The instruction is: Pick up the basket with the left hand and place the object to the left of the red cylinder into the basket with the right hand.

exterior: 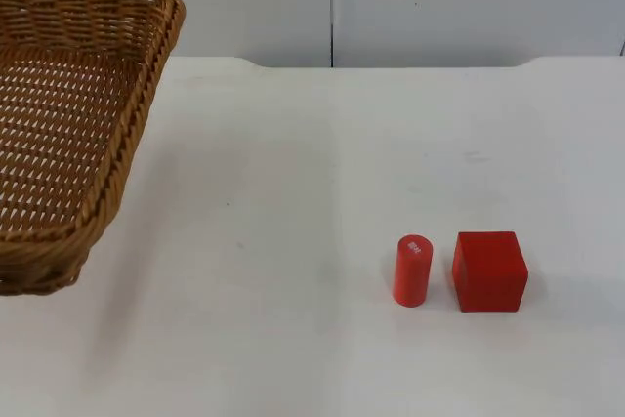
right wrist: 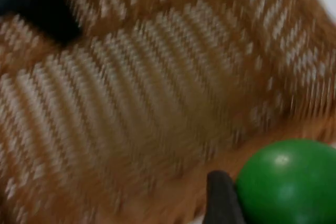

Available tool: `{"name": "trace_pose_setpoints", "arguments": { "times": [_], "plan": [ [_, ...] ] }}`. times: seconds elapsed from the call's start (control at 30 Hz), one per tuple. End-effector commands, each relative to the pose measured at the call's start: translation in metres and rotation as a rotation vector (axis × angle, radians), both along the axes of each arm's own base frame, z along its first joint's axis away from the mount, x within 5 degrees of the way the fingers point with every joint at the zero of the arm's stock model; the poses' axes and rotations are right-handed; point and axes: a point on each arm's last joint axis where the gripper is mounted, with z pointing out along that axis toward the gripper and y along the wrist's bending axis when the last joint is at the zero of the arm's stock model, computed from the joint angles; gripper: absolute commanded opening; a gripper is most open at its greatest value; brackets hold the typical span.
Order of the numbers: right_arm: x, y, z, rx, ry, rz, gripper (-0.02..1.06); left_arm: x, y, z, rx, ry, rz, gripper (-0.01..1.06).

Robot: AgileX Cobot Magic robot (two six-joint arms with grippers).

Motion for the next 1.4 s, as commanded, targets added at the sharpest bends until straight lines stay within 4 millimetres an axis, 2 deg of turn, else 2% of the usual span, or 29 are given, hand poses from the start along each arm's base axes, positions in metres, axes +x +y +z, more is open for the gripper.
{"name": "trace_pose_setpoints", "arguments": {
  "times": [0.0,0.07,0.17,0.2,0.23,0.3,0.37,0.4,0.47,0.53,0.57,0.6,0.67,0.73,0.83,0.9,0.93,1.07,1.1,1.2,1.23,1.37],
  "plan": [
    [0.017,0.016,-0.003,0.027,-0.001,0.002,0.0,0.0,-0.001,0.002,-0.021,-0.009,0.005,0.0],
    [0.022,0.024,-0.008,0.04,0.002,0.007,0.0,0.0,-0.001,0.002,-0.021,-0.009,0.005,0.0],
    [0.035,0.043,-0.026,0.081,0.023,0.02,0.0,0.0,-0.001,0.002,-0.021,-0.009,0.005,0.0],
    [0.035,0.043,-0.026,0.081,0.023,0.02,0.0,0.0,-0.001,0.002,-0.021,-0.009,0.005,0.0],
    [0.039,0.048,-0.034,0.096,0.038,0.025,0.01,0.0,-0.001,0.002,-0.021,-0.009,0.005,0.0],
    [0.043,0.059,-0.058,0.112,0.086,0.031,0.11,0.0,-0.001,0.002,-0.021,-0.009,0.005,0.0],
    [0.046,0.063,-0.078,0.097,0.12,0.03,0.28,0.0,-0.001,0.002,-0.021,-0.009,0.005,0.0],
    [0.046,0.063,-0.078,0.097,0.12,0.03,0.28,0.0,-0.001,0.002,-0.021,-0.009,0.005,0.0],
    [0.047,0.065,-0.089,0.078,0.138,0.03,0.49,0.0,-0.001,0.002,-0.021,-0.009,0.005,0.0],
    [0.047,0.065,-0.09,0.075,0.14,0.031,0.68,0.0,-0.001,0.002,-0.021,-0.009,0.005,0.0],
    [0.047,0.065,-0.09,0.075,0.14,0.031,0.68,0.0,-0.001,0.002,-0.021,-0.009,0.005,0.0],
    [0.047,0.065,-0.088,0.078,0.137,0.031,0.76,0.0,-0.001,0.002,-0.02,-0.009,0.006,0.0],
    [0.045,0.063,-0.077,0.085,0.126,0.038,0.84,0.0,-0.001,0.002,-0.02,-0.009,0.006,0.0],
    [0.044,0.061,-0.071,0.088,0.12,0.042,0.86,0.0,-0.001,0.002,-0.02,-0.009,0.006,0.0],
    [0.038,0.052,-0.042,0.084,0.075,0.053,0.86,0.0,-0.001,0.002,-0.022,-0.01,0.007,0.0],
    [0.032,0.041,-0.014,0.063,0.034,0.047,0.86,0.001,-0.001,0.002,-0.023,-0.012,0.009,0.0],
    [0.032,0.041,-0.014,0.063,0.034,0.047,0.86,0.001,-0.001,0.002,-0.023,-0.012,0.009,0.0],
    [0.028,-0.003,0.047,0.088,0.003,-0.036,0.86,0.001,-0.001,0.002,-0.024,-0.016,0.011,0.0],
    [0.028,-0.003,0.047,0.088,0.003,-0.036,0.86,0.001,-0.001,0.002,-0.024,-0.016,0.011,0.0],
    [0.025,-0.032,0.078,0.131,0.023,-0.042,0.86,0.001,-0.001,0.003,-0.026,-0.017,0.013,0.0],
    [0.025,-0.032,0.078,0.131,0.023,-0.042,0.86,0.001,-0.001,0.003,-0.026,-0.017,0.013,0.0],
    [0.02,-0.061,0.111,0.185,-0.015,-0.06,0.85,0.001,-0.002,0.003,-0.029,-0.018,0.013,0.0]
  ]
}}
